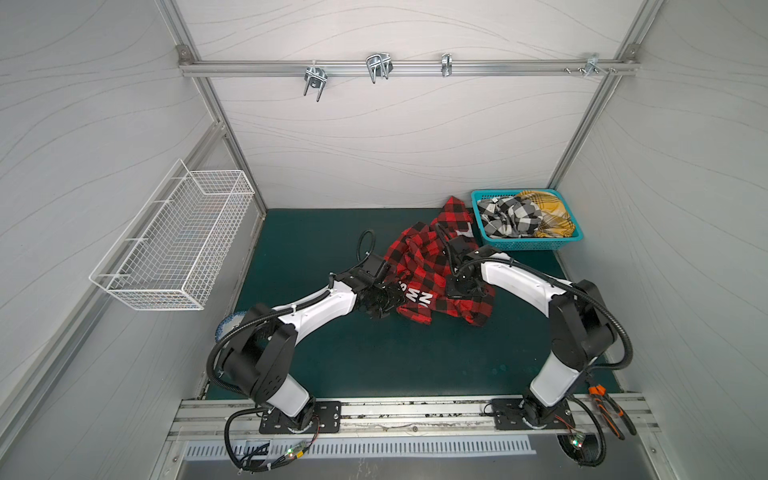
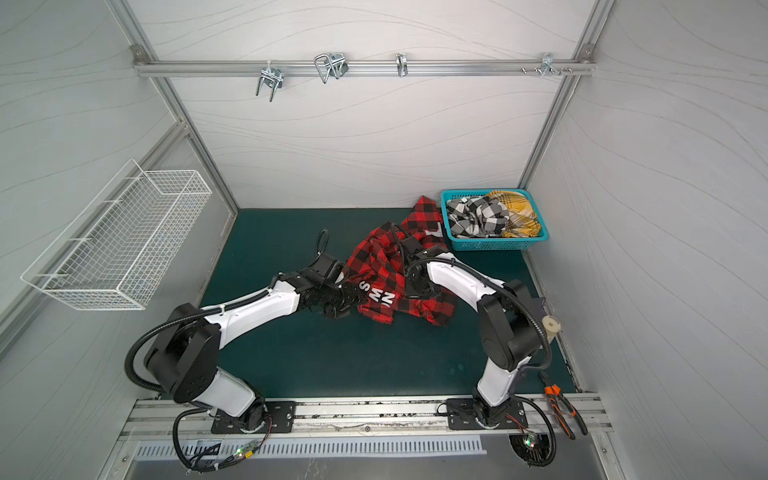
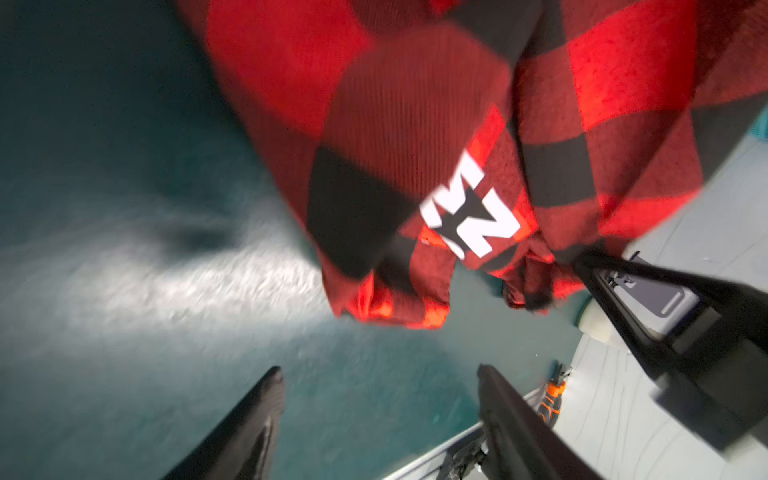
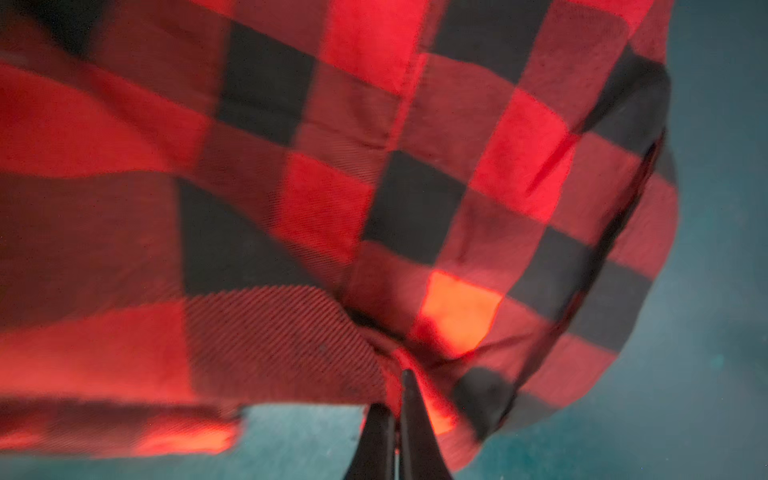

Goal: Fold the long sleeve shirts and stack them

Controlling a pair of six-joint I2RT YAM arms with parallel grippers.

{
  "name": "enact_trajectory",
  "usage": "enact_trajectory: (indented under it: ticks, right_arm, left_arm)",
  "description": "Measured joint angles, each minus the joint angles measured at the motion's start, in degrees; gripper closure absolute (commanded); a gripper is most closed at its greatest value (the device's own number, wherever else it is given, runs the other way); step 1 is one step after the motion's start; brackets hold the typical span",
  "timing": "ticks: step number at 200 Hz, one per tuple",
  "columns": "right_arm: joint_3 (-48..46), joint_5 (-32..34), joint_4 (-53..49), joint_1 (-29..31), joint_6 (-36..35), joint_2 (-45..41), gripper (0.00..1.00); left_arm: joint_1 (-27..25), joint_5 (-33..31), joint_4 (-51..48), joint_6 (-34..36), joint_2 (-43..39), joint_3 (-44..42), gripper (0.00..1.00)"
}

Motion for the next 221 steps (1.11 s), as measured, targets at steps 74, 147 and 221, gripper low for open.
enact_trajectory:
  ticks: [74,147,221]
  right_arm:
    - [-1.2,-5.0,0.5,0.3,0.5,-2.0,0.98]
    - [-1.2,-6.3,0.3,-0.4,0.8,-4.2,0.99]
    - [13.2,-15.5,-4.1,-13.7,-3.1,-4.4,0.97]
  left_arm:
    - [-3.7,-1.7,-3.9,-1.7,7.9,3.8,0.41]
    - [-5.1,-3.6,-6.2,-1.0,13.5,9.1,1.00]
    - [2.8,-28.5,-30.0,17.8,1.7,30.0,1.00]
